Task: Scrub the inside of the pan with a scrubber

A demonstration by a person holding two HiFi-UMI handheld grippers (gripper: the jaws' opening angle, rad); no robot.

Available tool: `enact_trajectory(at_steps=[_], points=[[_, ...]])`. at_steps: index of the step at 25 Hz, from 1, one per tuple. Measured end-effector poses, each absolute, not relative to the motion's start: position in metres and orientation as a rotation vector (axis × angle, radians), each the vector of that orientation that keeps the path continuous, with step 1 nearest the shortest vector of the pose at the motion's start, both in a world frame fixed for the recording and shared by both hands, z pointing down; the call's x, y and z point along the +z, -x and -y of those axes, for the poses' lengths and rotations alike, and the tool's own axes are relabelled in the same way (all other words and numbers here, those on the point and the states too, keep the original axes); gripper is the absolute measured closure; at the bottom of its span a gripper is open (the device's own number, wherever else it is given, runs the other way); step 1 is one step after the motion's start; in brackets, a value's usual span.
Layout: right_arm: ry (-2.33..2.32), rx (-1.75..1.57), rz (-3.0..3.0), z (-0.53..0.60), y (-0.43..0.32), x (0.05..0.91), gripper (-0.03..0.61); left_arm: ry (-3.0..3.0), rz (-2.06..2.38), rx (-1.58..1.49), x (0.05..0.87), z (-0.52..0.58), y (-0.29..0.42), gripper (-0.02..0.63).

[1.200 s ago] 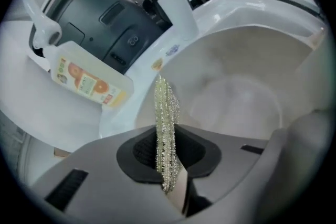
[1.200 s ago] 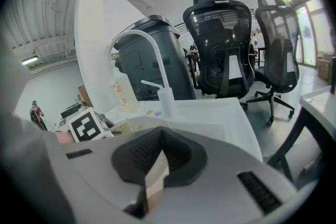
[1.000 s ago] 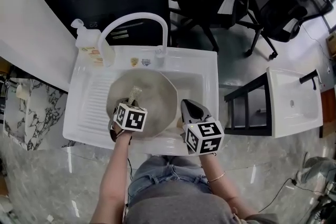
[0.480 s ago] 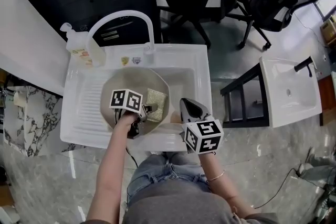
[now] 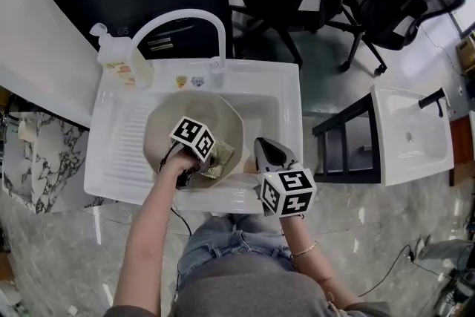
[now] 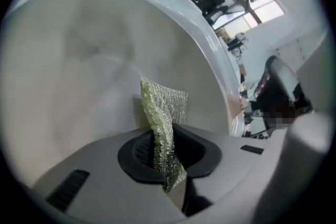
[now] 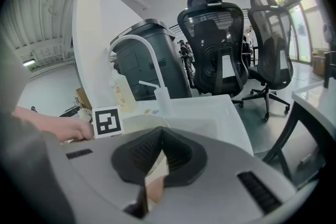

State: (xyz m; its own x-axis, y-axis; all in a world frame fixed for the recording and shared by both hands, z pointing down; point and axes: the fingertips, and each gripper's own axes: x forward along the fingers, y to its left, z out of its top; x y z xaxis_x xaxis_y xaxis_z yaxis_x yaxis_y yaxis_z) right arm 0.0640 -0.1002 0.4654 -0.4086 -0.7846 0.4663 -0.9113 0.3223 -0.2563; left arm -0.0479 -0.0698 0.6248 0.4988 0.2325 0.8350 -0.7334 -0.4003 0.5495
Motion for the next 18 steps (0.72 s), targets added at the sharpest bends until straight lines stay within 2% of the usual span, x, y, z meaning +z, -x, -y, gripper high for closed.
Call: enact_trajectory(at_steps=[6,18], points=[[-1.470,0.694,2.370,0.107,-0.042,0.463,0.568,-1.698,0.453,1.575,0.631,0.059,0.090,0.554],[-1.410,0.685,2.385,0.116,-0.021,0.463,0.568,-1.589,0.458,1.919,0.630,0.073,0.169,0.553]])
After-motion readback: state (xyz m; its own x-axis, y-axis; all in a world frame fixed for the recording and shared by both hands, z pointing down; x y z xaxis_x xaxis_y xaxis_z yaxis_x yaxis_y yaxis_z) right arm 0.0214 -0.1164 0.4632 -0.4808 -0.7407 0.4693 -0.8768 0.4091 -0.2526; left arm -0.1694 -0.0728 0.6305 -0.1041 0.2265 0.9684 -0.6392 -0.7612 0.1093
